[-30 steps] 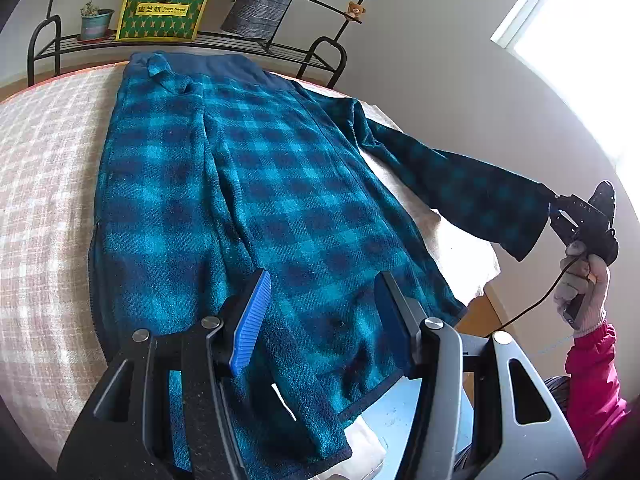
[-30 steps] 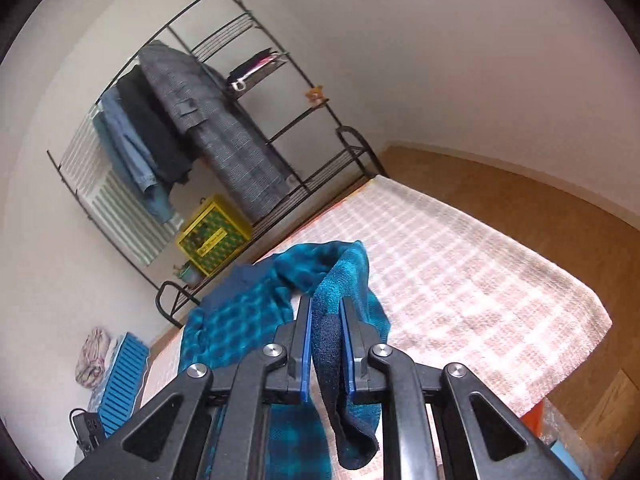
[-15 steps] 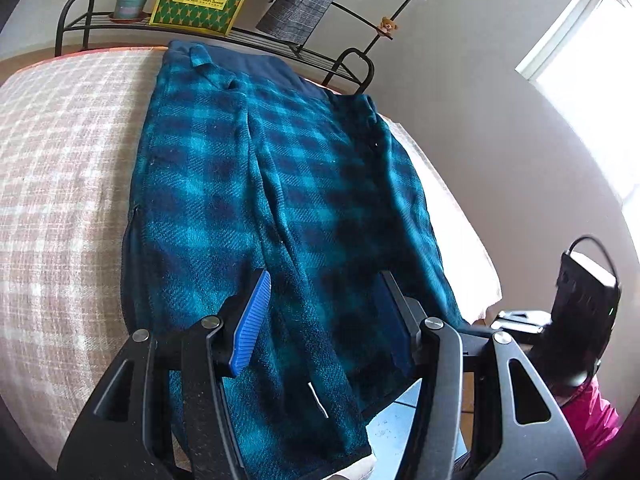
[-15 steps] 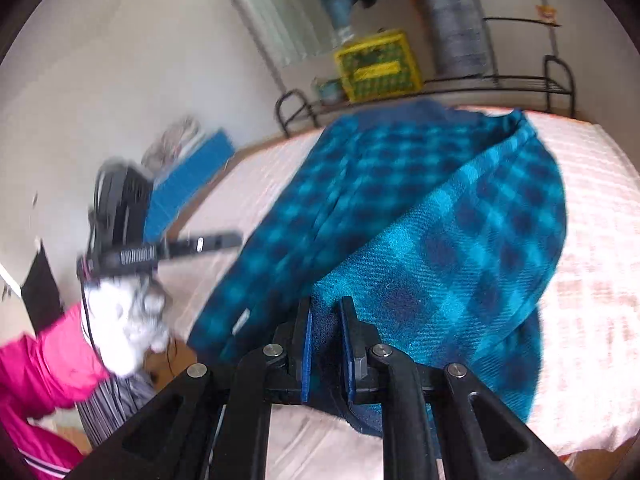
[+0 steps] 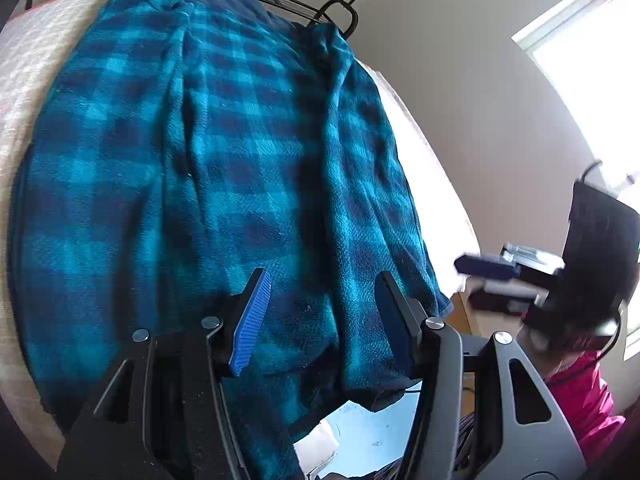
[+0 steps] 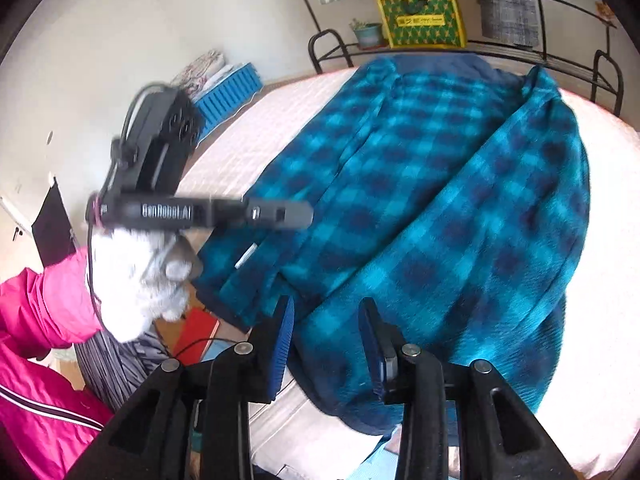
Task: Fold large clothes
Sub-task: 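Carry the sleeve across the jacket back with the right gripper while the left gripper grasps the jacket edge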
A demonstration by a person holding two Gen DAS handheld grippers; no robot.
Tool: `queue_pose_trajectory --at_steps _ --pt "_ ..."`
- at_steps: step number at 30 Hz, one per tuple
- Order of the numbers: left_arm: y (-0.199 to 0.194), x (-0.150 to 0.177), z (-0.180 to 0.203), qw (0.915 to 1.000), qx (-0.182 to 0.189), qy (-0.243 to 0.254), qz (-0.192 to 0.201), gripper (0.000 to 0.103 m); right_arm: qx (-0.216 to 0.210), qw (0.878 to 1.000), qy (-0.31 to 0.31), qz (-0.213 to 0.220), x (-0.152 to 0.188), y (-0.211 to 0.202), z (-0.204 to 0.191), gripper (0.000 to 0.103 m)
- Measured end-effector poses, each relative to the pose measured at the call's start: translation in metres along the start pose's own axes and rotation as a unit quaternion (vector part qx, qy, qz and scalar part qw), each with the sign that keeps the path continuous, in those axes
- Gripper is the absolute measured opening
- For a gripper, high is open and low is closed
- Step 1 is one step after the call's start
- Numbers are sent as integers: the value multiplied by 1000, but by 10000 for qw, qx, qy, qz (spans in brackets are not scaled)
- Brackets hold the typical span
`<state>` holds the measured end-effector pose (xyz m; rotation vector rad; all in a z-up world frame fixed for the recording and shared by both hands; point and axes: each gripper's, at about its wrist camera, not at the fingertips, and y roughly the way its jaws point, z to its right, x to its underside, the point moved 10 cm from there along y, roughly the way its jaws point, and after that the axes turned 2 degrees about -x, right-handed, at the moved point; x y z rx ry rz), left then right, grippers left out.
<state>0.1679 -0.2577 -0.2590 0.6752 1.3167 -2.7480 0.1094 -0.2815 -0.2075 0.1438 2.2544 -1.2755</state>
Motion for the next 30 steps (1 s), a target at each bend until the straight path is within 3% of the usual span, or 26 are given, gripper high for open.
queue_pose_trajectory --at_steps 7,14,15,16,18,25,28,29,30 --pt "32 14 14 9992 -56 240 -311 56 311 9908 1050 795 -89 -24 90 37" --pt "46 14 15 9985 80 312 -441 55 800 9732 1877 1066 -163 -8 187 42" --pt "47 13 16 9983 134 337 -454 47 820 9688 2061 1106 -173 -5 202 42" --pt "47 13 17 9979 196 354 -499 26 876 9644 2213 1152 -183 -2 217 42" --pt "50 17 18 9966 379 296 -667 9 964 9563 2495 1184 -202 7 246 42" --pt "43 20 19 9959 588 226 -651 3 657 9239 3561 1239 -238 59 310 42" --pt "38 21 21 9954 691 153 -649 3 628 9211 3613 1309 -251 73 319 41" --pt "36 22 21 9952 712 159 -655 3 666 9236 3544 1301 -257 77 319 35" --pt "36 23 22 9952 712 189 -650 3 751 9273 3448 1248 -260 80 317 20"
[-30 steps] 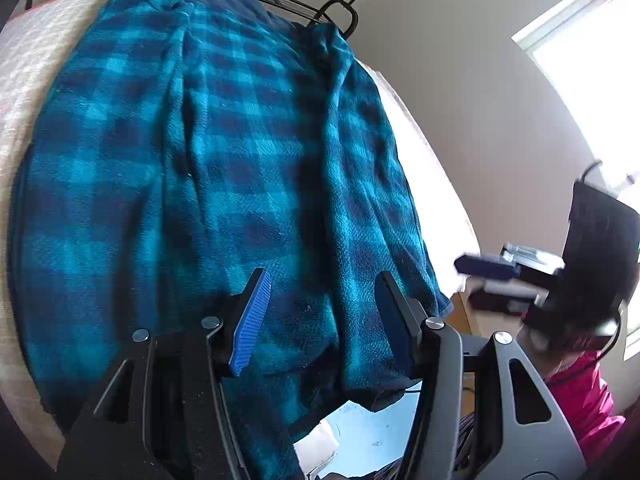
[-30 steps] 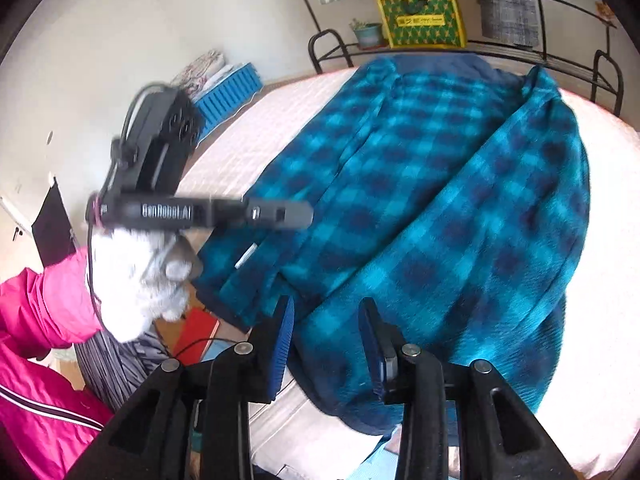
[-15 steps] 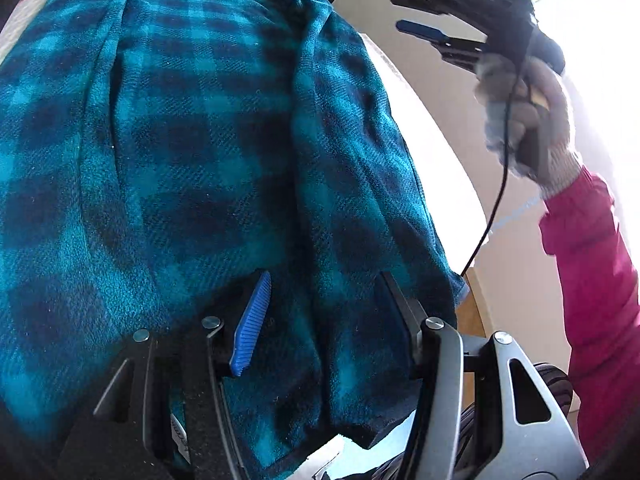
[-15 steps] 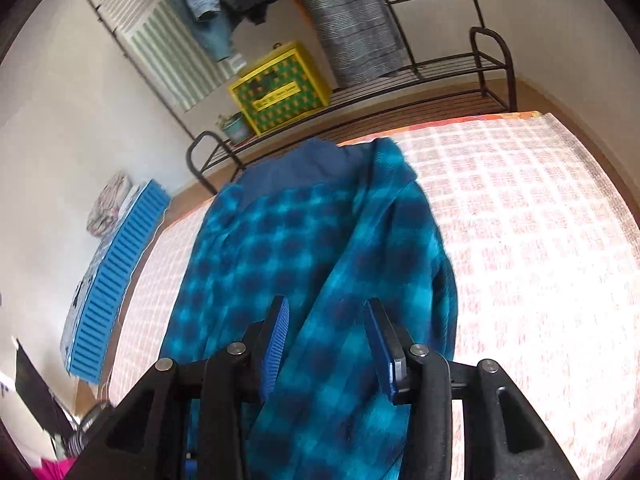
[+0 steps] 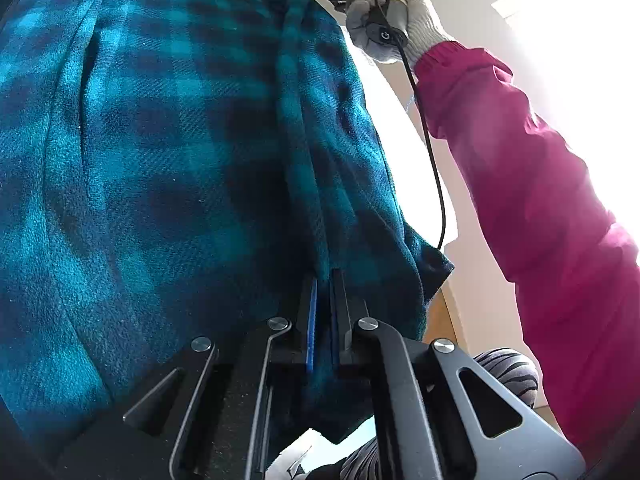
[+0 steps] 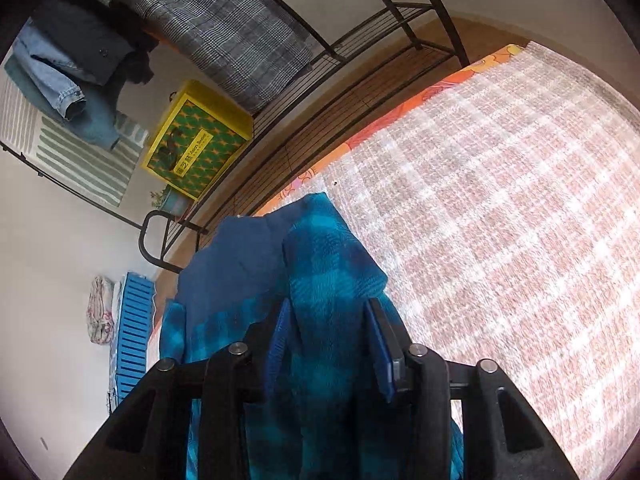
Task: Fold large clothes
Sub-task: 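Carry the sleeve across the jacket back with the right gripper while the left gripper grasps the jacket edge, then lay the sleeve down and open the right gripper while the left gripper holds the jacket edge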
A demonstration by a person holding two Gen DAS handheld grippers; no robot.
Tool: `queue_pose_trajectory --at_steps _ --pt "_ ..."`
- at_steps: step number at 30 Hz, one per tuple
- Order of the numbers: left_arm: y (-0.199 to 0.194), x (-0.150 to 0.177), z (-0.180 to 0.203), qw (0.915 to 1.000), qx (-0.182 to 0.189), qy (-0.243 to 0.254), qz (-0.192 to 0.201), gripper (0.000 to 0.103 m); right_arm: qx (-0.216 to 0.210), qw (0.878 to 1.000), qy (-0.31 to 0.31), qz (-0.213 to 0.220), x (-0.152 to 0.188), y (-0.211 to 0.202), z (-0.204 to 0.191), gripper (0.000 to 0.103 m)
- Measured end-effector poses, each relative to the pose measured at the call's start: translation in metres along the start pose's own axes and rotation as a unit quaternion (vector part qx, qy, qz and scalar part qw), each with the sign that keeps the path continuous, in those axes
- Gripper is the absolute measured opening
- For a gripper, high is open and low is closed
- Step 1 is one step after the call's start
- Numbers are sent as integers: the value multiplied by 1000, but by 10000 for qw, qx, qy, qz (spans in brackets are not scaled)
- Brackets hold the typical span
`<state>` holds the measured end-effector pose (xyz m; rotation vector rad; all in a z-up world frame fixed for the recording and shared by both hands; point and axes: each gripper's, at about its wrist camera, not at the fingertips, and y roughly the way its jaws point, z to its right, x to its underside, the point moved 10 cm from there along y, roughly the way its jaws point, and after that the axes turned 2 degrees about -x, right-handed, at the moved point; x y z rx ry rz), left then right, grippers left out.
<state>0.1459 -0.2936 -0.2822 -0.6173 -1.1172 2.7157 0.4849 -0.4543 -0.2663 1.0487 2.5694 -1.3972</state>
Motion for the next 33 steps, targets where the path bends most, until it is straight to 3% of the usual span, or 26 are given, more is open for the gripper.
queue_pose_trajectory --at_steps 1,6,8,11,17,21,23,24,25,28,31,33 --pt "0 1 1 10000 -10 41 -4 3 132 9998 -147 18 -1 1 -4 9" --pt "4 5 11 9999 50 146 -40 2 816 9906 -1081 170 -5 -7 -30 2" --pt "11 4 17 9998 118 137 -48 2 1255 9778 -1644 343 -9 -16 -47 2" --pt "11 4 18 9998 121 151 -39 1 1445 9591 -2380 515 -8 -18 -86 1" --pt "8 7 8 9999 99 -34 -23 1 1865 9165 -3533 216 14 43 -128 1" --pt "8 10 6 10000 21 -24 -28 1 1822 9257 -3312 -153 34 91 -111 2" --pt "9 13 2 10000 -13 -59 -70 1 1787 9287 -3203 -550 46 106 -99 10" --pt "12 12 2 9999 -11 -69 -83 1 1755 9298 -3192 -536 47 104 -99 16" --pt "14 11 4 10000 -26 -59 -74 1 1591 9352 -3121 -520 46 96 -103 25" --pt "9 6 5 9999 -48 -133 -6 1 1029 9544 -2781 -354 37 53 -114 30" --pt "1 3 2 9996 -42 -281 38 2 780 9574 -2777 -95 36 -7 -119 30" --pt "-8 0 -1 9995 -97 -292 113 12 675 9596 -2732 -53 47 -47 -115 31"
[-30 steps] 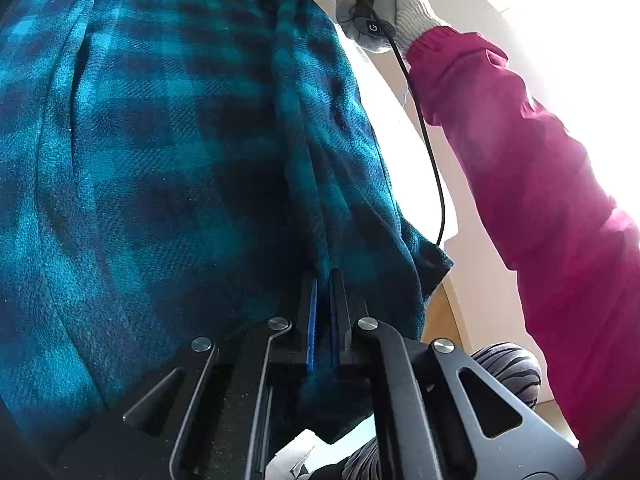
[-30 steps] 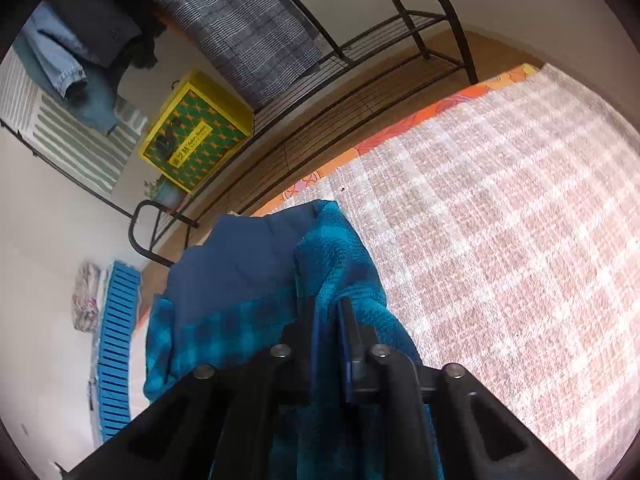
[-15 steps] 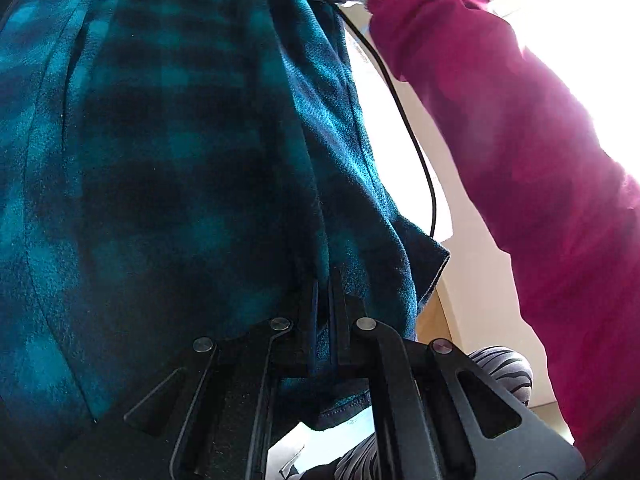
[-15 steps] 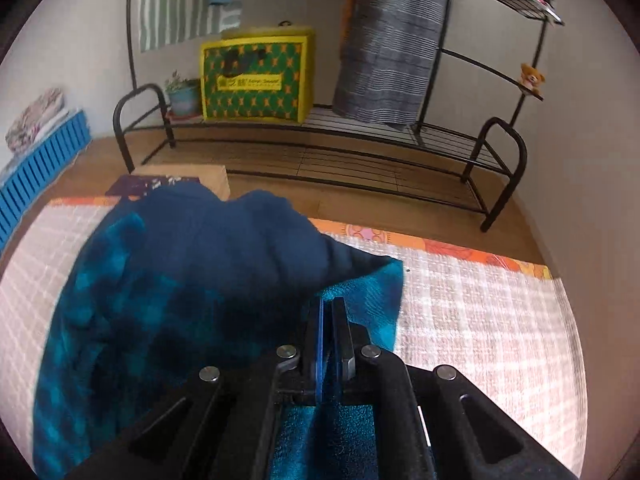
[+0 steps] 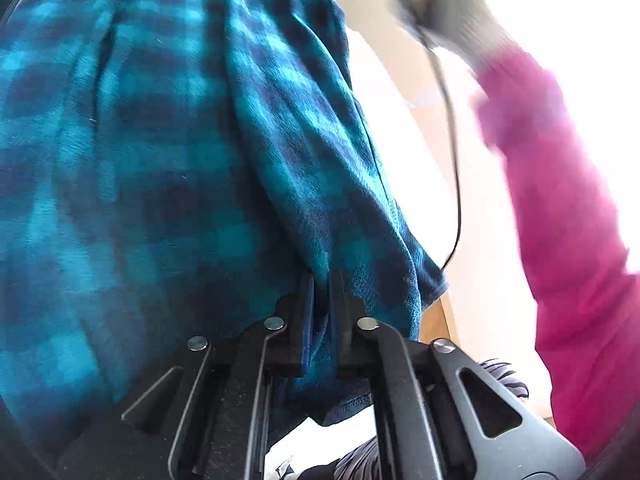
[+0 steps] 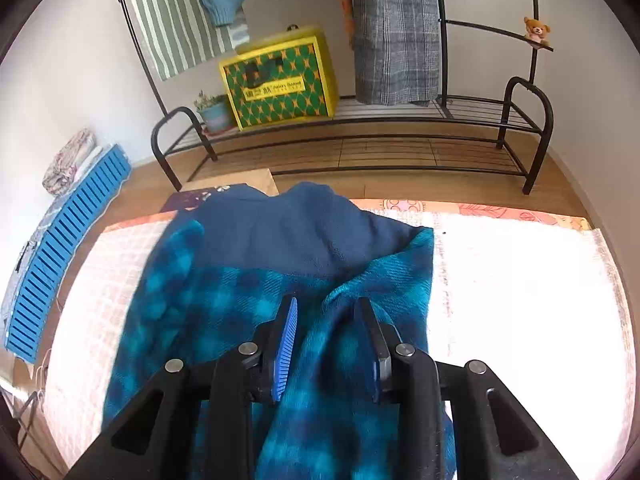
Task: Fold large clothes
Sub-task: 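Lay the sleeve down and open the right gripper while the left gripper holds the jacket edge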
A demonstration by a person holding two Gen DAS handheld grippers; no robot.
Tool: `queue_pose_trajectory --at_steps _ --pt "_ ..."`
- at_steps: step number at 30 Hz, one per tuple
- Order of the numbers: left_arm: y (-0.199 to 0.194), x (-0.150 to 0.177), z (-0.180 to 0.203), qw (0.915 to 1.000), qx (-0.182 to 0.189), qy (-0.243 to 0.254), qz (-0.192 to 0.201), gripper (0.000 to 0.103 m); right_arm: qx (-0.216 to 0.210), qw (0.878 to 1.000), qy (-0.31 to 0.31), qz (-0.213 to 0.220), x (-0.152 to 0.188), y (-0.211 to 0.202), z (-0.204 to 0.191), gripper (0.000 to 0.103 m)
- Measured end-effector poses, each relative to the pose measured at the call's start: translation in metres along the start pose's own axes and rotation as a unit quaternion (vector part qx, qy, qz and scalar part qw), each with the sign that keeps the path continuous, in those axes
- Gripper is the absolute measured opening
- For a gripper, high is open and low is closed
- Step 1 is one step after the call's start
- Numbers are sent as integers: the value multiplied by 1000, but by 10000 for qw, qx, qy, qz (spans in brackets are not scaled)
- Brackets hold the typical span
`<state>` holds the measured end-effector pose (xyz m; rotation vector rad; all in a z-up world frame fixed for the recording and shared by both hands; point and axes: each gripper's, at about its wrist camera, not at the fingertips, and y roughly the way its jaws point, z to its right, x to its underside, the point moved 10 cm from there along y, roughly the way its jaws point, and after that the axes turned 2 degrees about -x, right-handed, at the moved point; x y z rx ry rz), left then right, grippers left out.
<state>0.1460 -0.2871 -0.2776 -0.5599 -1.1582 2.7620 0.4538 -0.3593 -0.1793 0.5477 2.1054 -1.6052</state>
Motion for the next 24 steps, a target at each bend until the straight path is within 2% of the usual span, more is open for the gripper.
queue_pose_trajectory --at_steps 1,2,5,9,10,12,15,21,22,23,24 --pt "-5 -1 -1 10000 -24 -2 70 21 5 10000 30 -8 11 -17 3 32" --pt "-12 -2 -4 9999 -52 -17 140 24 -33 10000 59 -43 27 -35 6 32" --pt "-26 -2 -7 9997 -68 10 247 25 -66 9996 203 -195 80 -76 16 35" --pt "-36 3 -9 9993 -196 130 303 40 -245 9965 497 -630 178 -114 23 38" --pt "-36 4 -10 9993 -210 131 292 40 -329 9952 537 -750 200 -121 22 38" --pt "-31 7 -9 9996 -156 124 193 40 -517 9921 603 -968 240 -125 16 38" --pt "-19 7 -11 9999 -108 -18 85 40 -542 9872 839 -1240 285 -118 17 41" --pt "-7 3 -9 9998 12 -183 122 40 -1331 9691 1587 -1342 324 -103 9 41" --pt "-5 3 -6 9999 18 -83 125 37 -1385 9675 1651 -1324 326 -99 8 41" --pt "-2 3 -3 9999 16 -3 108 18 -1509 9661 1675 -1258 324 -97 4 41" --pt "2 4 -2 10000 30 -2 48 0 -1607 9656 1661 -1191 322 -98 1 23"
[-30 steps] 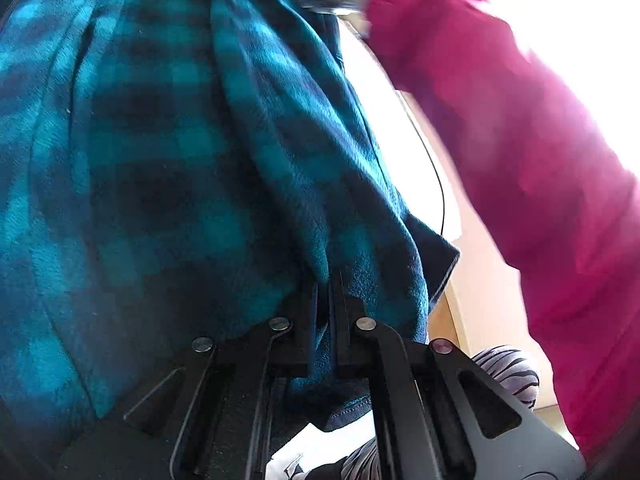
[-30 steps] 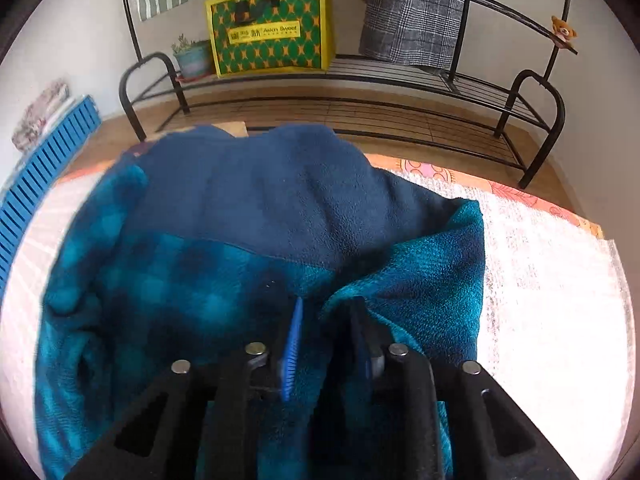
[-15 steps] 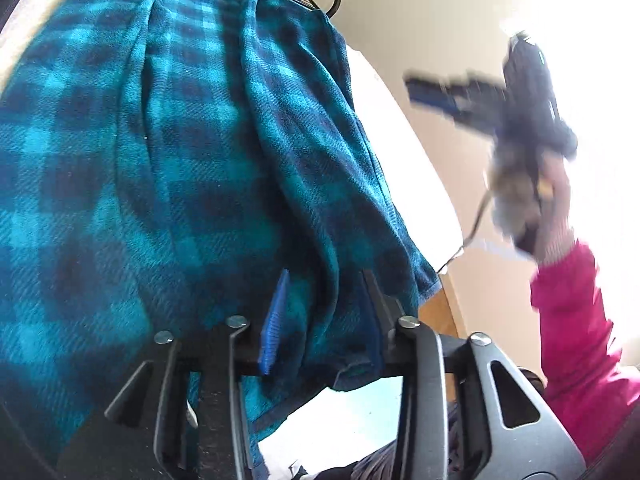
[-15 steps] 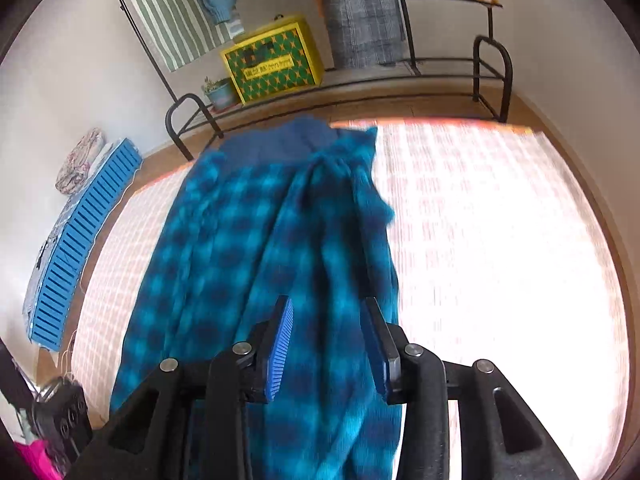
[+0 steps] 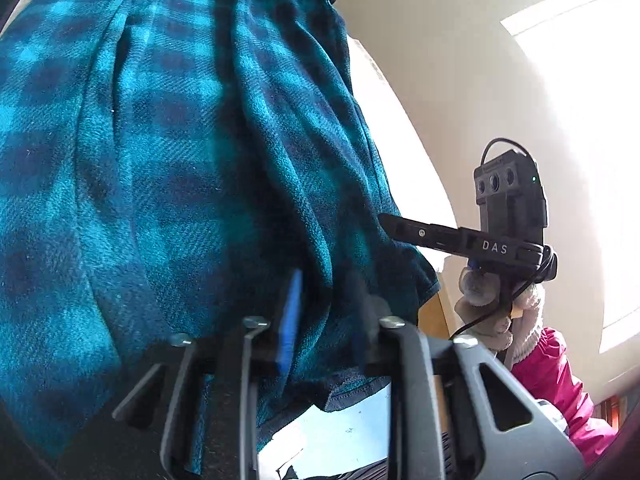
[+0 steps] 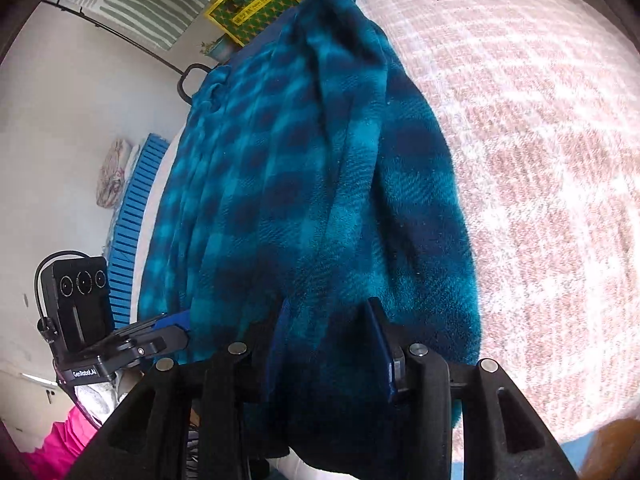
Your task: Fold large clothes
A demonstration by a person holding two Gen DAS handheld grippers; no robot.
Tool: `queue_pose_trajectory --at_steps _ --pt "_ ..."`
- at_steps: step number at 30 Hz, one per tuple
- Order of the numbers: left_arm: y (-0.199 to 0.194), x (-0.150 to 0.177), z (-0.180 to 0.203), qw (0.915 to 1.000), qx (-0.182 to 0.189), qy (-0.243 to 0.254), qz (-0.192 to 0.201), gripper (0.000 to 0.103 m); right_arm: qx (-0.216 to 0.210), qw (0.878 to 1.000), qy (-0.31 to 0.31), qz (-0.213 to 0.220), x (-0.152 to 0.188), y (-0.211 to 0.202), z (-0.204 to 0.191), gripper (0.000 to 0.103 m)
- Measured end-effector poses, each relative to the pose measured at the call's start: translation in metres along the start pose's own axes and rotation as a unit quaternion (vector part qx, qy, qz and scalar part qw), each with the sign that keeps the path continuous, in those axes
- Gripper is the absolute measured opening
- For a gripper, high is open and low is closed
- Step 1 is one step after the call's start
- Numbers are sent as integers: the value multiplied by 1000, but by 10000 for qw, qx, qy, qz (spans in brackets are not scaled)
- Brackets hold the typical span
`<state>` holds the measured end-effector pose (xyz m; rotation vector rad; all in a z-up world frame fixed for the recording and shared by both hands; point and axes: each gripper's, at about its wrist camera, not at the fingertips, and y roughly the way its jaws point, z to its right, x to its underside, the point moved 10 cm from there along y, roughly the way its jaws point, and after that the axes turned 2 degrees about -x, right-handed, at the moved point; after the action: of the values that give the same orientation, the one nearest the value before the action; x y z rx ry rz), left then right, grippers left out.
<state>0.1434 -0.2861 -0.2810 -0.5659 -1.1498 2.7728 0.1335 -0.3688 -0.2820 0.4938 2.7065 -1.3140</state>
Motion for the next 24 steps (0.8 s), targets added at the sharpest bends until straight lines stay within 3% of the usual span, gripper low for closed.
queue_pose_trajectory --at_steps 1,4,8,10,12,13,14,18,24 --pt "2 1 1 9999 61 -79 -28 0 114 9999 -49 36 -2 -1 -1 15" --pt "3 4 6 9988 281 -400 43 0 406 9989 -235 45 -7 -16 -7 2" --pt "13 12 23 9966 568 -591 -4 0 912 9944 -499 174 -24 -53 -6 2" --pt "22 16 28 9981 392 -469 -30 0 1072 9922 -613 163 -28 -60 -1 2" --pt "25 20 29 9989 259 -382 -72 0 918 9944 -521 7 -23 -52 6 9" --pt "27 22 29 9989 259 -374 -95 0 963 9944 -425 -62 -19 -47 13 24" --pt "25 23 27 9990 221 -372 -111 0 988 9943 -386 -113 -15 -41 19 31" --pt "8 19 23 9995 -208 -199 144 0 587 9980 -230 -72 0 -38 31 33" --pt "-10 3 54 9962 -322 537 613 0 -56 9998 -106 144 16 -61 21 34"
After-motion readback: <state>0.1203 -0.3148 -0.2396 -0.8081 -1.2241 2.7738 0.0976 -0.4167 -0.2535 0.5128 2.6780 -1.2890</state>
